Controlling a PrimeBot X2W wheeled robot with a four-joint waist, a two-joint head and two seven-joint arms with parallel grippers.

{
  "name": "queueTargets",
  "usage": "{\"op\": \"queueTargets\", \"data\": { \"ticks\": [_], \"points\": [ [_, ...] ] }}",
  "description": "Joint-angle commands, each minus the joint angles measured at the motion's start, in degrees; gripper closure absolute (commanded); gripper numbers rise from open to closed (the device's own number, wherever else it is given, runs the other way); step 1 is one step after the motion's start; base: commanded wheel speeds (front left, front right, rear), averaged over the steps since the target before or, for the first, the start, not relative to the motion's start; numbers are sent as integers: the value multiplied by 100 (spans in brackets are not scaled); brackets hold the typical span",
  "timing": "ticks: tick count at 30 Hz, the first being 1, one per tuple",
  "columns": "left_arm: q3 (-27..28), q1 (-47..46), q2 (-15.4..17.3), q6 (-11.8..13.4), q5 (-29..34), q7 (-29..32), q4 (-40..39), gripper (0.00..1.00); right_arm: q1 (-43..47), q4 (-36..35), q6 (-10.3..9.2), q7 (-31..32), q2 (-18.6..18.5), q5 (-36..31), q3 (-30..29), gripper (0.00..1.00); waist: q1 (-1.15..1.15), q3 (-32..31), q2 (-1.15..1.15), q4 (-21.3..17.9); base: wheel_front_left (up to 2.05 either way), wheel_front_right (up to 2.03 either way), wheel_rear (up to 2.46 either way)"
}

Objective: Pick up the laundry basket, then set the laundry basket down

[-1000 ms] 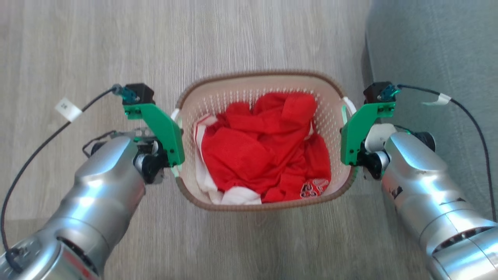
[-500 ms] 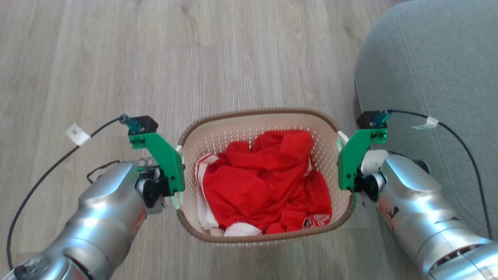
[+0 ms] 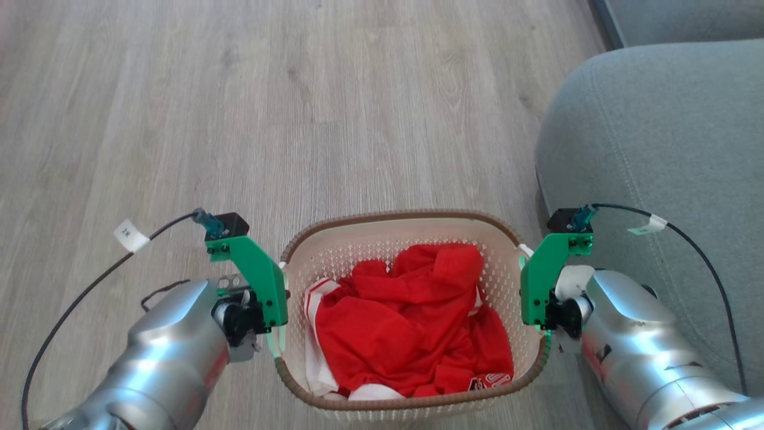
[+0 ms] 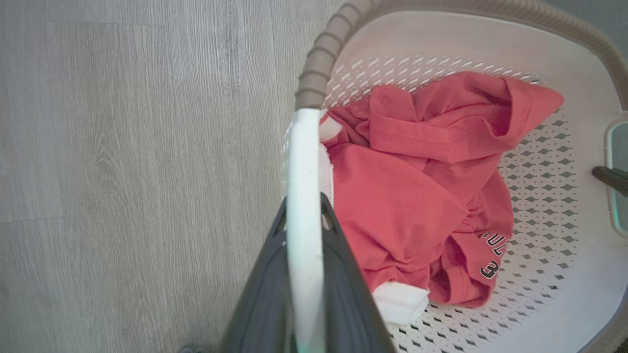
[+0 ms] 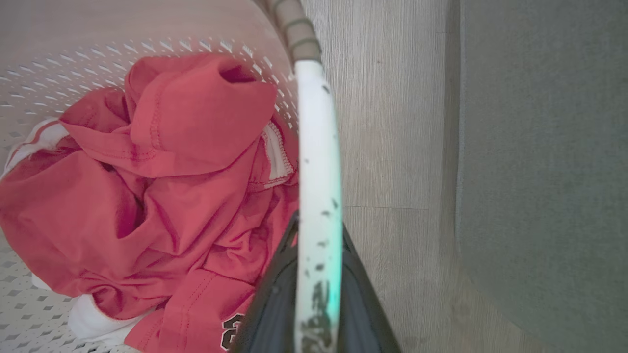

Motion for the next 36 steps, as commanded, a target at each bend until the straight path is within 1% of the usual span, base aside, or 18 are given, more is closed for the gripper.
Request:
{"op": "queueTargets", "data": {
  "ticks": [1, 24, 36],
  "points": [
    [159, -324, 395, -36, -69, -48, 106, 100, -5, -9, -69, 7, -269, -149, -35, 100, 1, -39, -1, 0, 0, 0, 0],
    [116, -252, 339, -36, -167, -64, 166, 100, 15, -9, -69, 15, -219, -830, -809, 100, 1, -89, -1, -16, 0, 0, 0],
    [78, -262, 327, -36, -188, -80, 175, 100, -4, -9, -69, -56, -217, -675, -695, 100, 1, -59, -1, -18, 0, 0, 0]
  ]
}}
